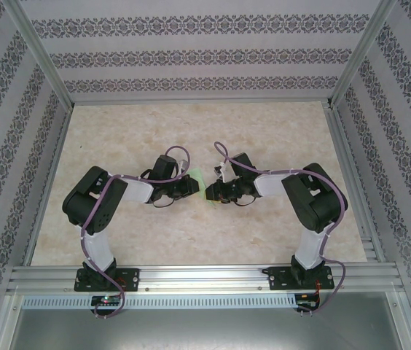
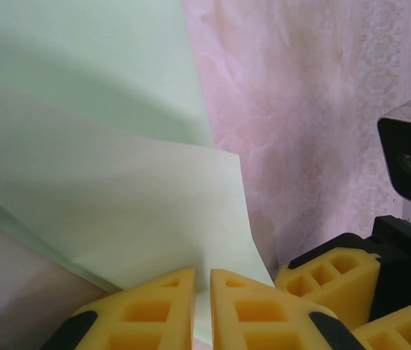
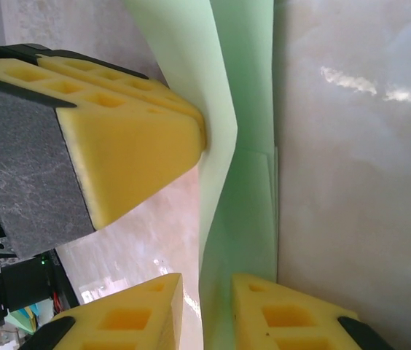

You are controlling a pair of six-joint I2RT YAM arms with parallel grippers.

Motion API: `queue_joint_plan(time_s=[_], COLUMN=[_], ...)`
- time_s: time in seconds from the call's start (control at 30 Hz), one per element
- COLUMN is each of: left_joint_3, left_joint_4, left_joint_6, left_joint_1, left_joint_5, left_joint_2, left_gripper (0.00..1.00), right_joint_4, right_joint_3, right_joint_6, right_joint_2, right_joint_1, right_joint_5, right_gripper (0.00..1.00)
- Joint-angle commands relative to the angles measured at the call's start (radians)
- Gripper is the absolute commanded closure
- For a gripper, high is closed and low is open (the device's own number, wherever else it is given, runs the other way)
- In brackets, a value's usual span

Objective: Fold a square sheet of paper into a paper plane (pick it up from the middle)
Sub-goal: Fold the wing for the fifth time at the center of the table.

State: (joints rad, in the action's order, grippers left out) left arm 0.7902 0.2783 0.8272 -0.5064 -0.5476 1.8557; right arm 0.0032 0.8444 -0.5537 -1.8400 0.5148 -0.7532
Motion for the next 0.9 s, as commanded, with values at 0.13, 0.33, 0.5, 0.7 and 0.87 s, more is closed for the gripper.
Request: queue_joint_plan(time_s=[0.13, 0.33, 0.5, 0.7, 0.87], left_joint_3=[-0.004, -0.003, -0.003, -0.001, -0.001], left_joint_4=[-0.052, -0.056, -0.066, -0.076, -0.08], left_joint_6=[-0.005, 0.0, 0.0, 0.0, 0.001], left_joint_1=[-0.013, -0.013, -0.012, -0.012, -0.013], left_joint_5=[0.031, 0.037, 0.046, 0.054, 0.057], left_joint_2=[0.036, 0.032, 0.03, 0.029, 0.029], left_gripper=[0.86, 0.86, 0.86, 0.86, 0.86], right_joint_4=[-0.07, -0.101, -0.134, -0.141, -0.178], right_joint_3=[0.011, 0.002, 0.005, 0.02, 0.015], right_joint_6=[0.011, 0.041, 0.063, 0.055, 0.058], right_joint_2=[0.036, 0.015, -0.027, 0.035, 0.084], right_joint_1=[0.005, 0.019, 0.02, 0.02, 0.021], right_joint_5=[0.023, 0.021, 0.057, 0.054, 0.047], right_gripper=[0.8, 0.85, 0.88, 0.81, 0.81])
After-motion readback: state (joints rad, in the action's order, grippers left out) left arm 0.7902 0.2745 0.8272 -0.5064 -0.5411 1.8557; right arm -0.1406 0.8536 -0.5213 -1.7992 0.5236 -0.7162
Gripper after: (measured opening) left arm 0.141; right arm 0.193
